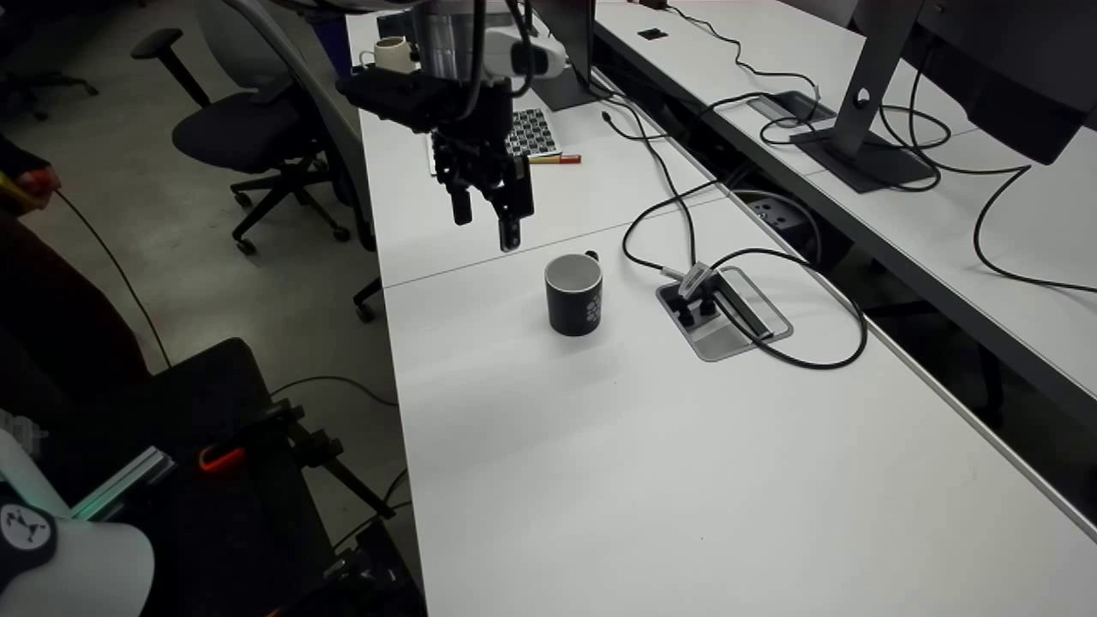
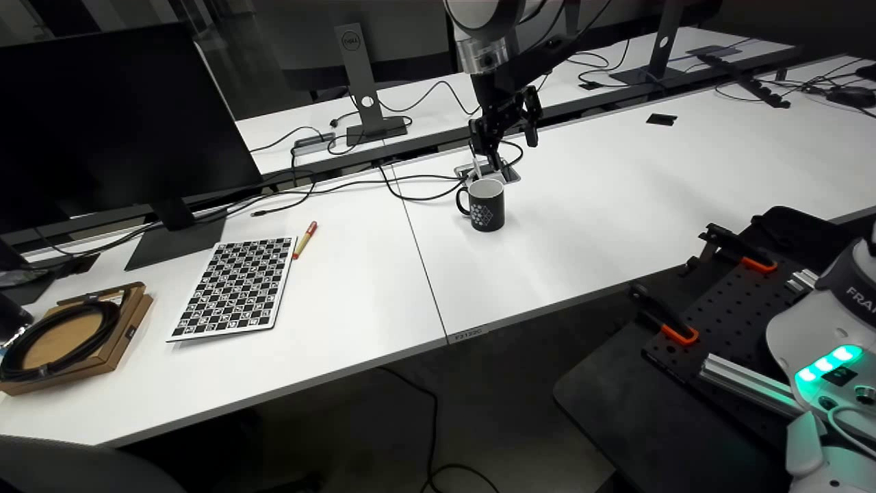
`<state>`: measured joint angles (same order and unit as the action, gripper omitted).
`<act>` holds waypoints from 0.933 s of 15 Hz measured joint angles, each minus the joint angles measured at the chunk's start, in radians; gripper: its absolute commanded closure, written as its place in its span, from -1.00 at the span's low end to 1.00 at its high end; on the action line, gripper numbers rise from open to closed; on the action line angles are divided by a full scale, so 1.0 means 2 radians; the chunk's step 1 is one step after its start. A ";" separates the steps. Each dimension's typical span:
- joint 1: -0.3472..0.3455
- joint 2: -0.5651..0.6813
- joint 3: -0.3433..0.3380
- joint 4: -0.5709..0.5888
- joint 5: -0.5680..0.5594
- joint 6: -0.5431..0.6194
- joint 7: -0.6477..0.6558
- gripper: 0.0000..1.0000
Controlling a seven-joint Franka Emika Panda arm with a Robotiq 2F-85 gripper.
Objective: Slide the mug to the right
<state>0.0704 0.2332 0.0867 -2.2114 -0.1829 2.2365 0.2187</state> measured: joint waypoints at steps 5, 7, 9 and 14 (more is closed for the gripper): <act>0.000 0.047 -0.007 0.044 0.000 -0.024 0.004 -1.00; 0.001 0.047 -0.007 0.046 0.000 -0.026 0.006 -1.00; 0.002 0.047 -0.007 0.045 0.001 -0.012 0.001 -1.00; 0.000 0.083 -0.009 0.049 0.026 0.076 -0.011 -1.00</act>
<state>0.0694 0.3988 0.0684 -2.1143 -0.1304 2.3889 0.1974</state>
